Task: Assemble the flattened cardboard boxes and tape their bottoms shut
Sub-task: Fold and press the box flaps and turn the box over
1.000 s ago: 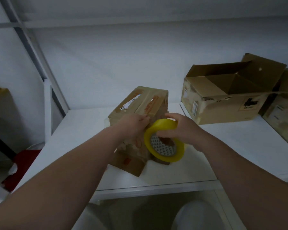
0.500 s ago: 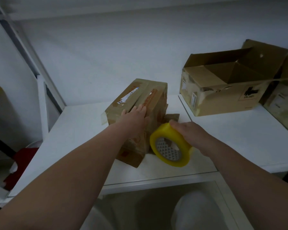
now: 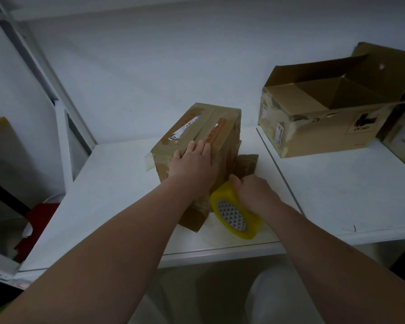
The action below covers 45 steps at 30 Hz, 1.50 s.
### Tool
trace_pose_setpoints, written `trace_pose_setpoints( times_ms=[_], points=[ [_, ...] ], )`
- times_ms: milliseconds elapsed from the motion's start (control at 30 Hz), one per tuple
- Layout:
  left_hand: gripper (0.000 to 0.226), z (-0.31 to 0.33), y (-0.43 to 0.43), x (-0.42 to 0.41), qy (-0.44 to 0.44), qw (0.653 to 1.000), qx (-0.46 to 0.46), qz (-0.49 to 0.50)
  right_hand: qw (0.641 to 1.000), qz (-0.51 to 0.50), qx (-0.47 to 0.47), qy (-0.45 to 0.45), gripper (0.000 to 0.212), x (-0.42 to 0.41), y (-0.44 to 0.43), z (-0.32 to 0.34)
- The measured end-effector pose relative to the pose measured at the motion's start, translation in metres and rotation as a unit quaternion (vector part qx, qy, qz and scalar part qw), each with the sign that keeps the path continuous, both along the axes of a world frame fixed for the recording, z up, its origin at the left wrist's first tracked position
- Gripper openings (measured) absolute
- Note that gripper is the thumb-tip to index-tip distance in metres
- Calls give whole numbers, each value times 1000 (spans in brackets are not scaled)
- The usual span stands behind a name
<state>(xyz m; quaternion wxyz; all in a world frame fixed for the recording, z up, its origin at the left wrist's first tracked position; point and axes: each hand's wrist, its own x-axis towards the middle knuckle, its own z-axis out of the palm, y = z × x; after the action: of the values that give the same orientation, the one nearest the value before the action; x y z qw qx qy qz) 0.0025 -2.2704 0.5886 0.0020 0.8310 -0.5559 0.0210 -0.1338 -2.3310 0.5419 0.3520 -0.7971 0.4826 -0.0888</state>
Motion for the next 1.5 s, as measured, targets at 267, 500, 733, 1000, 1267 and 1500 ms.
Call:
trace_pose_setpoints(
  times_ms=[267, 500, 733, 1000, 1267, 1500],
  points=[
    [49, 5, -5, -7, -4, 999, -7, 33, 998, 15, 56, 8, 49, 9, -3, -6],
    [45, 3, -6, -14, -22, 999, -14, 33, 996, 28, 83, 20, 44, 14, -5, -1],
    [49, 1, -8, -20, -62, 997, -18, 43, 994, 30, 100, 25, 41, 17, -3, 3],
    [57, 5, 0, -7, -72, 997, -2, -21, 991, 38, 129, 22, 53, 12, 12, 12],
    [58, 18, 18, 32, -61, 994, 26, -84, 944, -21, 312, -102, 62, 49, 39, 3],
    [52, -19, 69, 69, 191, 934, -280, 109, 920, -73, 349, -165, 61, 82, 60, -7]
  ],
)
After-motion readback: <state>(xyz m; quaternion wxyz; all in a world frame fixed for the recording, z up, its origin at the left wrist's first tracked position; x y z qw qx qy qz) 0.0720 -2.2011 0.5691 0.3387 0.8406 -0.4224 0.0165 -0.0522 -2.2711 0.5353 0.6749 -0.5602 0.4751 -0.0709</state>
